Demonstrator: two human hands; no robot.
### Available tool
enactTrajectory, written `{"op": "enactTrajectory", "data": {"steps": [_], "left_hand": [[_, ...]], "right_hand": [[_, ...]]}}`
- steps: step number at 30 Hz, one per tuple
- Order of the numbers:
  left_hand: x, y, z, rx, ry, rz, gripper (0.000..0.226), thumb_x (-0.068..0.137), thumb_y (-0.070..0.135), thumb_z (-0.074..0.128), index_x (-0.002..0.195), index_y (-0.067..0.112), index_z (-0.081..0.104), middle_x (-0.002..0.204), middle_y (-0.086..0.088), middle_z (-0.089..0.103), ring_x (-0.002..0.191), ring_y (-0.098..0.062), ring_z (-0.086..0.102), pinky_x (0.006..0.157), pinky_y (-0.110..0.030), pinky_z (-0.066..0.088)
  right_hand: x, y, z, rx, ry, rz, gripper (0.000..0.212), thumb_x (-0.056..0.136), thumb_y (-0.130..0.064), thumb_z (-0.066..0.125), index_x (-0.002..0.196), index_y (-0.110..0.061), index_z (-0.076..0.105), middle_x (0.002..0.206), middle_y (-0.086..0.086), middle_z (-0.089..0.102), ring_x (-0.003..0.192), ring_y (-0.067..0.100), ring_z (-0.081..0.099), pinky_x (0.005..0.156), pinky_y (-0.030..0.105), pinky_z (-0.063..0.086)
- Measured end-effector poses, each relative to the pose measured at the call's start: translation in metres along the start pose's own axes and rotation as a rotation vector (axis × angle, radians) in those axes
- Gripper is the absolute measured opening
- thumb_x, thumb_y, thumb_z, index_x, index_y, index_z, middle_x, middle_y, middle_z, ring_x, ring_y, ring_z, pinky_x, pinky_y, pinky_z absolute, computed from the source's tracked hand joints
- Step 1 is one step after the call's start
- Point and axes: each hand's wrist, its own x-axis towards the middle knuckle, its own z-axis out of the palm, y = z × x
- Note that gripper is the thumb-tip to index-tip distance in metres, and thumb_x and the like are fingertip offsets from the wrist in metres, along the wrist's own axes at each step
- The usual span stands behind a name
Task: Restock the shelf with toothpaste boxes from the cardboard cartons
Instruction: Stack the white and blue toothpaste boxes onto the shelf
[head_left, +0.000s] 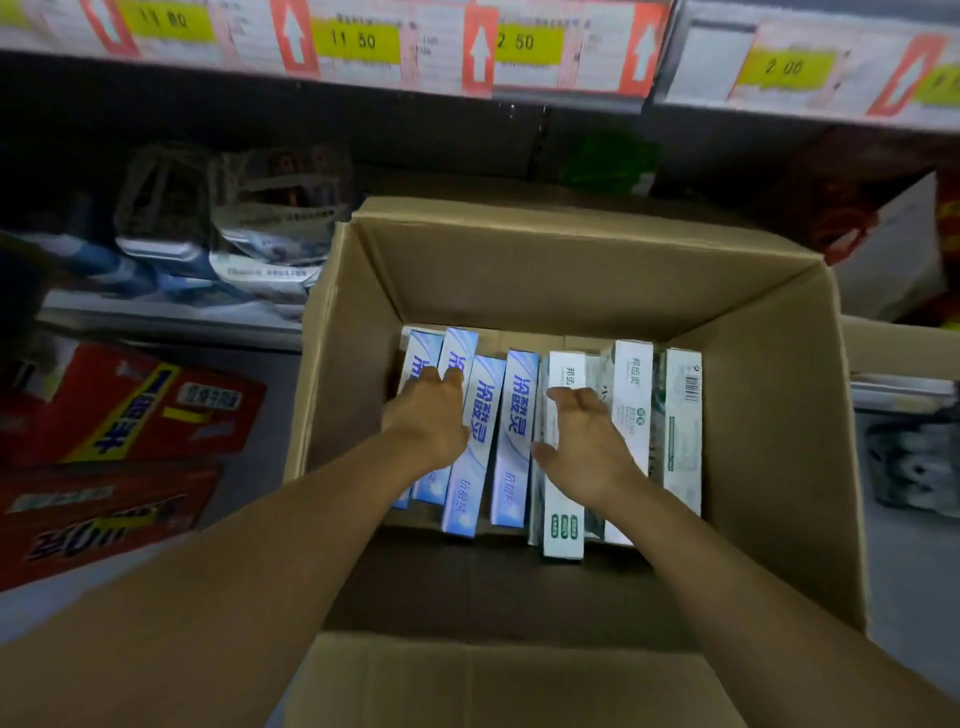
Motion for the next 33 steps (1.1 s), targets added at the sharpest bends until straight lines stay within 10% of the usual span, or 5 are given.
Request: {"op": "enactTrajectory", "data": {"steps": [10, 17, 33], "left_hand": [[0.079, 0.005, 0.028, 0.203, 0.143, 0.165, 0.074, 0.080, 0.021, 0.070, 0.142, 0.021, 0.031, 0.150, 0.000, 0.024, 0.134, -0.027, 0.022, 0.105, -0.045, 0.028], [0.106, 0.012, 0.029, 0.422, 0.199, 0.197, 0.058, 0.081, 0.052, 0.063, 0.129, 0.021, 0.052, 0.137, -0.009, 0.025, 0.126, -0.030, 0.025, 0.099, -0.041, 0.033], [0.062, 0.009, 0.014, 0.012, 0.259, 0.047, 0.052, 0.083, 0.039, 0.065, 0.121, 0.014, 0.040, 0.107, -0.014, 0.063, 0.102, -0.035, 0.058, 0.071, -0.032, 0.038]], "right_hand": [[0.039, 0.021, 0.003, -0.058, 0.130, -0.106, 0.052, 0.089, -0.023, 0.060, 0.135, -0.013, 0.038, 0.139, 0.005, 0.034, 0.131, 0.022, 0.032, 0.097, 0.031, 0.038], [0.049, 0.036, 0.011, -0.054, 0.187, -0.148, 0.051, 0.089, -0.021, 0.060, 0.135, -0.011, 0.039, 0.139, 0.005, 0.034, 0.130, 0.021, 0.033, 0.100, 0.030, 0.038], [0.022, 0.029, 0.016, 0.026, 0.219, -0.155, 0.047, 0.091, -0.014, 0.057, 0.135, -0.013, 0.041, 0.138, 0.004, 0.037, 0.127, 0.021, 0.041, 0.095, 0.028, 0.041]]}}
